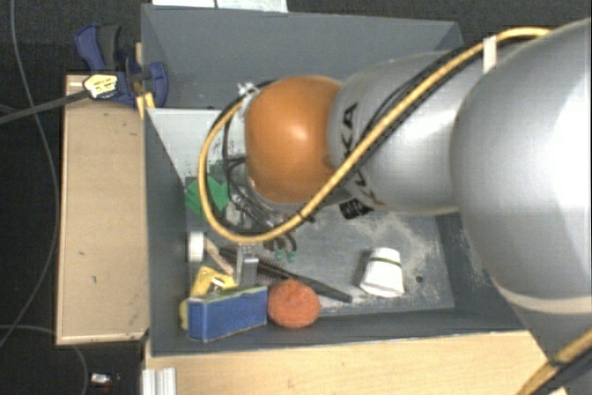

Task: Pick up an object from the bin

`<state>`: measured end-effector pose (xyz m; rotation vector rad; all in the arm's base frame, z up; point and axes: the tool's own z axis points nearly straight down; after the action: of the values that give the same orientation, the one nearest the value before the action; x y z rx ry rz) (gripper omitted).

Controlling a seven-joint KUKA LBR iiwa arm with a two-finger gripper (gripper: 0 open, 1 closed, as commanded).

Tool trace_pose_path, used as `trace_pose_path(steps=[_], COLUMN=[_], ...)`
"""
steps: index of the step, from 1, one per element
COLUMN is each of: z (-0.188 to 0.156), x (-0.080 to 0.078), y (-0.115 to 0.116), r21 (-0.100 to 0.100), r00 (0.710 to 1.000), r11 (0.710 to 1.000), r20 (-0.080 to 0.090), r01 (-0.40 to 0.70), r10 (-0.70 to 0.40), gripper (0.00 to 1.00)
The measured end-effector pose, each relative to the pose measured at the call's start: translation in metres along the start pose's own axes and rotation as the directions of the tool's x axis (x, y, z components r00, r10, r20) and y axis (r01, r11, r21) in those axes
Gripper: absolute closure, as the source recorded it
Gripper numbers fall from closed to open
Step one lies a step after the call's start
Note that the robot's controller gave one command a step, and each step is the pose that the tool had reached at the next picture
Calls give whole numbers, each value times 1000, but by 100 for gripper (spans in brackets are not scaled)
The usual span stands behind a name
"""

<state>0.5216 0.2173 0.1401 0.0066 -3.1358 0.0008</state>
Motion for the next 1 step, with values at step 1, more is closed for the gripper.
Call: trace_pose_path(steps=[1], z=[-4], x=[-2], y=[-1], r21=[-2], r00=[1000], r11=[1000], r20=[8], r01=[-6], r10=[6], gripper=[0])
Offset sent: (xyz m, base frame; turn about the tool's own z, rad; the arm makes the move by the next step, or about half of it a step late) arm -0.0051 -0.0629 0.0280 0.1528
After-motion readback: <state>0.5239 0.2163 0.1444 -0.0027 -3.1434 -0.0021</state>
